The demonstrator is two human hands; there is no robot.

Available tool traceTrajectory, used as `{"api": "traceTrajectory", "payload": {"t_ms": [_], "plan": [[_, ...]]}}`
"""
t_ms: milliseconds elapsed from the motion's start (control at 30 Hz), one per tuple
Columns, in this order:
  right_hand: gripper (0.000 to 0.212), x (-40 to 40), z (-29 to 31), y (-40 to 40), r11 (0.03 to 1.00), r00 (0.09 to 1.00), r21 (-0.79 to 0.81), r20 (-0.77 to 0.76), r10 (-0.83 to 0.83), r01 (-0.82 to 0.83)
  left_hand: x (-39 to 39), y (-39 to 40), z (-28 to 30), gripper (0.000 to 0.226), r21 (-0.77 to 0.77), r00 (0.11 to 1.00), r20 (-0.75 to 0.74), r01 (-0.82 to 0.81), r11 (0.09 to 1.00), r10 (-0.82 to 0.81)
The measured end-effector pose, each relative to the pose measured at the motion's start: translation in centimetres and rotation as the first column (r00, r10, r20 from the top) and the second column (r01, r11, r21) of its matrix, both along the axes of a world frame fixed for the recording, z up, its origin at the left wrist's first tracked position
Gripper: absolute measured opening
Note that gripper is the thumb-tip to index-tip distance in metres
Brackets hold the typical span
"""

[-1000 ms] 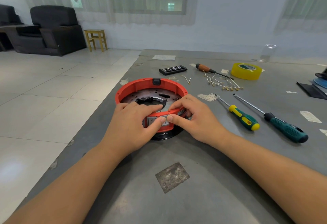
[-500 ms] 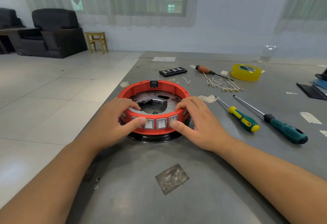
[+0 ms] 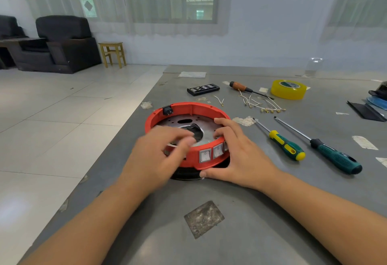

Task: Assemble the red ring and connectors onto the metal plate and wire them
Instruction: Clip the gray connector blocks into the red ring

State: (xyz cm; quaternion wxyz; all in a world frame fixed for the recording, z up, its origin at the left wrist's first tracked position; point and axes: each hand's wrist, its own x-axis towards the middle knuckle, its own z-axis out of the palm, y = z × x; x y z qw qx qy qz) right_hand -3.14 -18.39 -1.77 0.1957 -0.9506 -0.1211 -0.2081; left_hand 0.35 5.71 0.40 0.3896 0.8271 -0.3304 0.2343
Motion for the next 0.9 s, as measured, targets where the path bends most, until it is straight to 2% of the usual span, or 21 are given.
{"api": "traceTrajectory", "payload": {"t_ms": [67,100,167,200,267,300,367,433,533,633,700,767,833,900], "plan": [[0.094,0.1,0.2,-0.6,0.999,0.999,0.004,0.000,0.045,-0.045,1.0,1.2,0.1,0.036,-0.253,0.992,-0.095,-0.108,0.961,0.086],[0.093,0.2,0.4,-0.9,0.997,0.997,0.011,0.003,0.082,-0.082,1.6,1.7,0.1,0.035,-0.320,0.978,-0.161,-0.180,0.930,0.133],[0.091,0.2,0.8,-1.5,0.986,0.986,0.006,0.019,0.167,-0.167,3.0,2.7,-0.2,0.038,-0.356,0.921,-0.335,-0.320,0.878,0.199],[0.091,0.2,1.0,-1.7,0.978,0.978,-0.004,0.035,0.207,-0.207,3.6,3.1,-0.4,0.043,-0.384,0.880,-0.449,-0.344,0.857,0.152],[0.091,0.5,1.3,-2.1,0.963,0.959,-0.030,0.089,0.270,-0.268,4.5,3.5,-0.7,0.055,-0.555,0.735,-0.650,-0.286,0.782,-0.192],[0.092,0.6,1.4,-2.2,0.958,0.951,-0.043,0.113,0.288,-0.285,4.6,3.6,-0.8,0.057,-0.616,0.646,-0.684,-0.262,0.743,-0.339],[0.093,0.8,1.4,-2.5,0.953,0.946,-0.057,0.123,0.302,-0.297,4.6,3.8,-0.5,0.051,-0.651,0.573,-0.692,-0.233,0.723,-0.438],[0.095,0.9,1.3,-2.9,0.956,0.951,-0.046,0.098,0.293,-0.290,4.6,3.7,-0.3,0.039,-0.624,0.572,-0.725,-0.308,0.718,-0.385],[0.101,1.0,1.0,-3.6,0.976,0.975,0.015,0.048,0.217,-0.218,4.7,3.6,-0.6,0.022,-0.641,0.560,-0.739,-0.413,0.647,-0.375],[0.112,1.2,0.7,-3.6,0.975,0.986,0.161,-0.043,0.160,-0.151,4.7,3.4,-0.5,0.015,-0.661,0.576,-0.732,-0.471,0.584,-0.365],[0.109,1.1,0.5,-3.1,0.925,0.976,0.355,-0.114,0.183,-0.132,4.6,3.1,-0.5,0.022,-0.663,0.578,-0.731,-0.478,0.576,-0.362],[0.094,0.9,0.3,-2.4,0.859,0.971,0.503,-0.142,0.194,-0.098,4.3,2.9,-0.7,0.037,-0.629,0.549,-0.760,-0.485,0.607,-0.349],[0.089,1.0,0.1,-2.2,0.827,0.975,0.557,-0.135,0.179,-0.075,4.4,2.9,-0.9,0.049,-0.603,0.546,-0.772,-0.469,0.645,-0.325],[0.090,1.0,0.1,-2.2,0.814,0.977,0.578,-0.126,0.171,-0.068,4.5,3.1,-0.8,0.060,-0.553,0.585,-0.775,-0.440,0.707,-0.241]]}}
